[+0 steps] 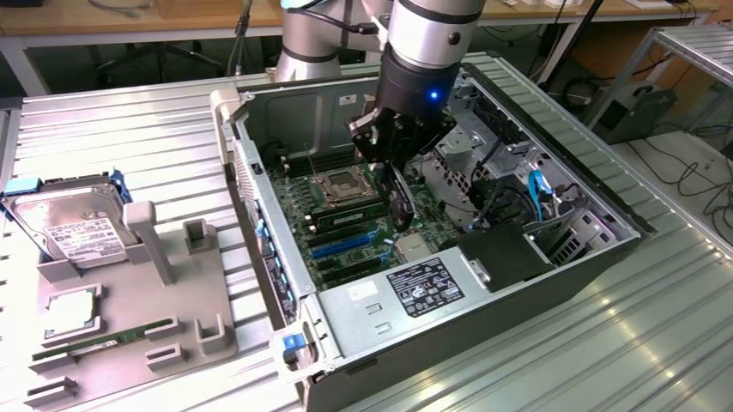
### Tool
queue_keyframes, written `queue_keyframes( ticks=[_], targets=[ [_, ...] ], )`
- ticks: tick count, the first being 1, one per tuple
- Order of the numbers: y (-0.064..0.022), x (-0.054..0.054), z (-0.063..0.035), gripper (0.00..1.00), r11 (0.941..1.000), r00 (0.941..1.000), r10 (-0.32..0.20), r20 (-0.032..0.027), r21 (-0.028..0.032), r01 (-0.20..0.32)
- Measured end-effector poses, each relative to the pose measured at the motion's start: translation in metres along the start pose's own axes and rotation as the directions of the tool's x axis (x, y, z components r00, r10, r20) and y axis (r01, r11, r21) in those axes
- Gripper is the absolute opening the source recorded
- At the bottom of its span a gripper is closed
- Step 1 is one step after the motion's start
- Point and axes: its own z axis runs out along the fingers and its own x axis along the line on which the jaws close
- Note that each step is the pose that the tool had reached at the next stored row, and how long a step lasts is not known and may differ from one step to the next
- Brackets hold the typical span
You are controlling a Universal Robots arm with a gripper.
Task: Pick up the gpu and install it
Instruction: 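Pick up the gpu and move the gpu toward the slot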
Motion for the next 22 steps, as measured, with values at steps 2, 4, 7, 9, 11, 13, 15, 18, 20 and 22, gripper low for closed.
queue_keyframes(
  ticks=[2,4,7,9,11,13,15,18,20,22],
  targets=[
    [0.0000,0.0003,0.0007,0.26,1.0000,1.0000,0.000,0.0000,0.0000,0.000],
    [-0.0001,0.0005,0.0012,0.26,1.0000,1.0000,0.000,0.0000,0.0000,0.000],
    [-0.0001,0.0009,0.0020,0.26,1.0000,1.0000,0.000,0.0000,0.0000,0.000],
    [-0.0001,0.0011,0.0026,0.26,1.0000,1.0000,0.000,0.0000,0.0000,0.000],
    [-0.0001,0.0012,0.0031,0.26,1.0000,1.0000,0.000,0.0000,0.0001,0.000],
    [-0.0001,0.0013,0.0035,0.26,1.0000,1.0000,0.000,0.0000,0.0001,0.000],
    [-0.0001,0.0014,0.0039,0.26,1.0000,1.0000,0.000,0.0000,0.0000,0.000],
    [-0.0001,0.0015,0.0044,0.26,1.0000,1.0000,0.000,0.0000,0.0000,0.000],
    [-0.0001,0.0016,0.0048,0.26,1.0000,1.0000,0.000,0.0000,0.0000,0.000],
    [-0.0001,0.0017,0.0052,0.26,1.0000,1.0000,0.000,0.0000,0.0000,0.000]
  ],
)
